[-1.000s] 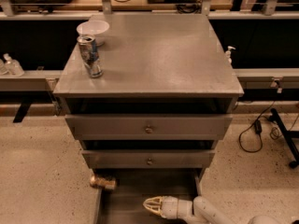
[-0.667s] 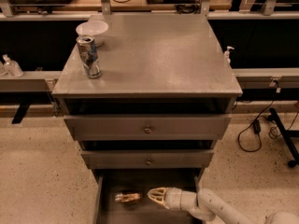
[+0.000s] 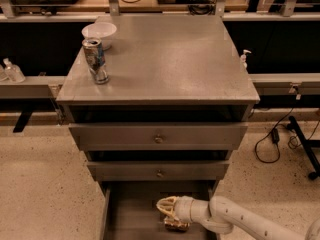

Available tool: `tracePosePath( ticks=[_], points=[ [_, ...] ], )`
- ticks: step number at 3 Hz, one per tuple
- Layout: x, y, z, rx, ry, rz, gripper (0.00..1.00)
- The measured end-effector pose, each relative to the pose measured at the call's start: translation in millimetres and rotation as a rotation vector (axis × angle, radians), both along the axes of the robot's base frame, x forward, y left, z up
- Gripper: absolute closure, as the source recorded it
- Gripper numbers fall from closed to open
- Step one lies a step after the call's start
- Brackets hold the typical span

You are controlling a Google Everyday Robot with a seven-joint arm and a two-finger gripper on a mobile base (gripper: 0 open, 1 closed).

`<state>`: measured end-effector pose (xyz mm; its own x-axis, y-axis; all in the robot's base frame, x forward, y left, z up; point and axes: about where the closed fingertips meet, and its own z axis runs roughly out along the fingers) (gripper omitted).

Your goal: Pick orange can from bottom drawer and place on counter

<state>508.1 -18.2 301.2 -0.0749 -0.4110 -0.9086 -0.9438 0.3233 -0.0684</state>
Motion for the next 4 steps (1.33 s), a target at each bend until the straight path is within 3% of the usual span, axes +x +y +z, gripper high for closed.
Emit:
tracePosePath(
  ticks=[1, 2, 3, 4],
  points=[
    [-3.6, -3.9, -27.0, -0.05, 0.079, -0.054, 0.53],
    [-12.7, -19.5, -51.3, -0.13, 0.107, -0.087, 0.22],
    [-21.3, -23.8, -61.6, -0.215, 0.111, -0.052, 0.01],
    [-28.6, -37.3, -69.3, -0.312, 0.128, -0.023, 0.26]
  ],
)
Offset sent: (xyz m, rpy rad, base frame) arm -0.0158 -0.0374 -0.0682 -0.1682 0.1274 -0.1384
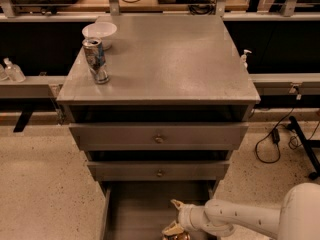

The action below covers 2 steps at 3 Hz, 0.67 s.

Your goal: Pick orange can from bottom drawer and place on counter

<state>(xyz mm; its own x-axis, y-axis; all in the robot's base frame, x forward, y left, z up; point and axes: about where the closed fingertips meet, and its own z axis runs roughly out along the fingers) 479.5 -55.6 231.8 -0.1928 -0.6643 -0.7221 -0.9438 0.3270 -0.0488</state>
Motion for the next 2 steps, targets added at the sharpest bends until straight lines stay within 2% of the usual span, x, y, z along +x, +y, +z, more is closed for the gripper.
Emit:
tracePosePath(
  ticks=[1, 2],
  points=[
    [-5.3, -26.8, -9.2, -0.064, 0.022, 0.028, 0.23],
    [-4.1, -42.9, -15.0, -0.091, 0.029, 0.04, 0.21]
  ],
)
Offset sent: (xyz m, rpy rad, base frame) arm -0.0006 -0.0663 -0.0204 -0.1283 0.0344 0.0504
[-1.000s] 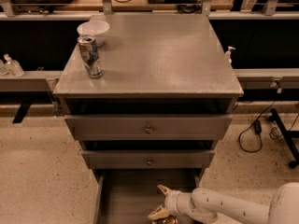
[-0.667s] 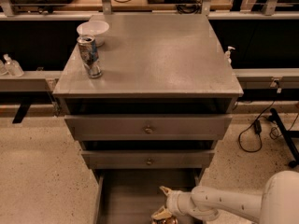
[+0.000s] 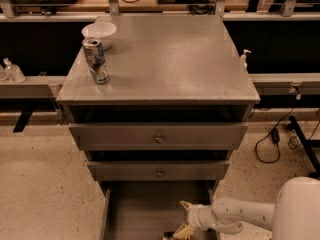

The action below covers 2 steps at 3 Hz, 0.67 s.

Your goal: Pick orange can from bottom drawer and place on counter

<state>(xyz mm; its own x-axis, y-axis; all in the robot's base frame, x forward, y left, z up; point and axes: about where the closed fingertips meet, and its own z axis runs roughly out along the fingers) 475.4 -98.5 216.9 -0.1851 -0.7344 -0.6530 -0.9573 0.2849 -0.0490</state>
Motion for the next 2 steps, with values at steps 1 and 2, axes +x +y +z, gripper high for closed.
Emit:
tracePosePath(
  ticks=[1, 2],
  points=[
    [5.0, -15.9, -9.9, -0.045, 0.041, 0.033, 0.24],
    [3.7, -27.7, -27.2, -0.109, 0.061, 0.047, 0.24]
  ],
)
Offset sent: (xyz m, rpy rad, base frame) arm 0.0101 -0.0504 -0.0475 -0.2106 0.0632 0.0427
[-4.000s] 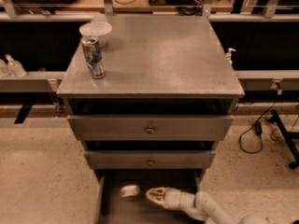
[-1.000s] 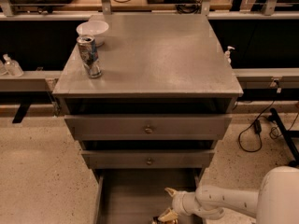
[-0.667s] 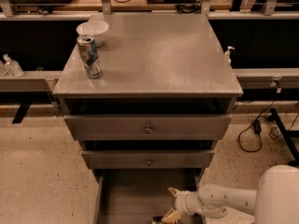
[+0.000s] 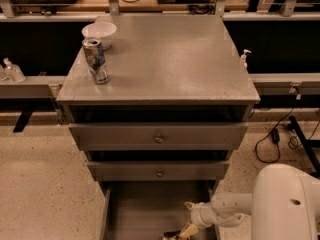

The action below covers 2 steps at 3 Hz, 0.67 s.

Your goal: Pick orange can from bottom drawer and place on counter

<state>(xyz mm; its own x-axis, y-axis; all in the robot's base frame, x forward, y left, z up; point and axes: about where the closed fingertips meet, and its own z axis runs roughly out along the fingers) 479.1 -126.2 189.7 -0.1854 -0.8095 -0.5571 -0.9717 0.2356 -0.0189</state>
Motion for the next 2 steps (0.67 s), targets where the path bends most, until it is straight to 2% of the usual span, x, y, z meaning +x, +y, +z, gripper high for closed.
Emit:
tracePosePath(
  ticks=[2],
  points=[
    [-4.2, -1.3, -36.2, -0.05, 0.008, 0.003, 0.24]
  ],
)
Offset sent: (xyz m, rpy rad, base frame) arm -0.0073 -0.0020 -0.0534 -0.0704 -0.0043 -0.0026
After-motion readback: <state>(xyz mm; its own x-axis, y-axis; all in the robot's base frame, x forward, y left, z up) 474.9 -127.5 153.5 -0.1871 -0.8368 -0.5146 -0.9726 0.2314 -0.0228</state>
